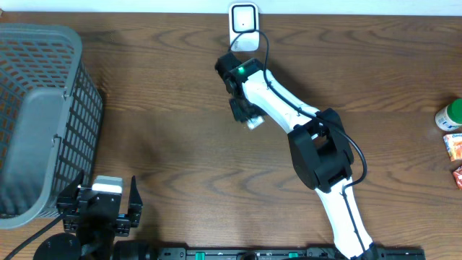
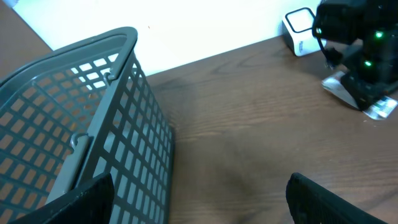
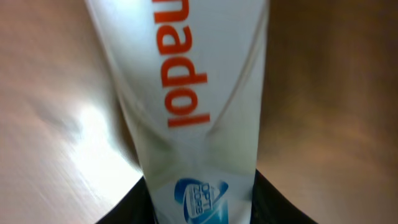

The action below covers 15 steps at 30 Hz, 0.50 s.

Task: Scan the item barcode

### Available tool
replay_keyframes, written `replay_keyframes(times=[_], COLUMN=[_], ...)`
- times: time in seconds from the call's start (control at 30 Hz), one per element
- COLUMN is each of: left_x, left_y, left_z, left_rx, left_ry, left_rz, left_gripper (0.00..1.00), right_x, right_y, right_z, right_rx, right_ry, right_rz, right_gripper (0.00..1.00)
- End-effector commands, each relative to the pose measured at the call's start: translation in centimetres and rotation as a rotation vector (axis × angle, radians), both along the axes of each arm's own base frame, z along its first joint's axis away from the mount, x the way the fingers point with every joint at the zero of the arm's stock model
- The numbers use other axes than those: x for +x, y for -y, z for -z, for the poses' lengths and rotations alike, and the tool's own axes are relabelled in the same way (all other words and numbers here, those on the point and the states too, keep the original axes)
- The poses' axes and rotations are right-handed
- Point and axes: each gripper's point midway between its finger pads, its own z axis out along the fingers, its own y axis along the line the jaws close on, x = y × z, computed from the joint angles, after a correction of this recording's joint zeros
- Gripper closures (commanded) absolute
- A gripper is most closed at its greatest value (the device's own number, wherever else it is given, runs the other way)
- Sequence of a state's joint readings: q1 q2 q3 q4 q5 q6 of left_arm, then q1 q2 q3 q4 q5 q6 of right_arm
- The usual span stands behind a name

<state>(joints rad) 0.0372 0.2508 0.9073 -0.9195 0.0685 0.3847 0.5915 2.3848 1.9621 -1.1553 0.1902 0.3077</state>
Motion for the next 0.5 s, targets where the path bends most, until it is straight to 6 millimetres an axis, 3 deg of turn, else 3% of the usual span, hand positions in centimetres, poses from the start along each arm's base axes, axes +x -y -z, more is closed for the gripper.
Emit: replay_keyframes(times=[0.0,0.1,0.17,0.3,0.47], left_x=[0.0,0.0,0.0,0.0,0.0], left_y=[0.0,0.0,0.0,0.0,0.0], left_z=[0.1,0.1,0.0,0.1,0.0], left_rx=[-0.012,-0.012,-0.012,-0.012,-0.012], left_ry=[-0.003,-0.003,-0.002,-0.003,-0.002], left_rz=[-0.003,-0.003,-0.003,-0.003,-0.003], left_gripper=[0.14,0.14,0.14,0.14,0.14], right_x=[-3.4,-4.3,-4.4,-3.8,-1.2], right_y=[0.4,0.3,-0.1,-1.7,-3.5], right_z=[-0.3,-0.6,-0.9,-2.0,-2.2], right_rx=[-0.043,-0.059,-0.055,0.016,0.101], right_ry=[-0.143,-0.174,-0.166,-0.120,-0.005], right_rz=[-0.188,-0.253,-0.268,-0.273,-0.254], right_gripper=[0.51,0.16,0.02,0.01,0.01])
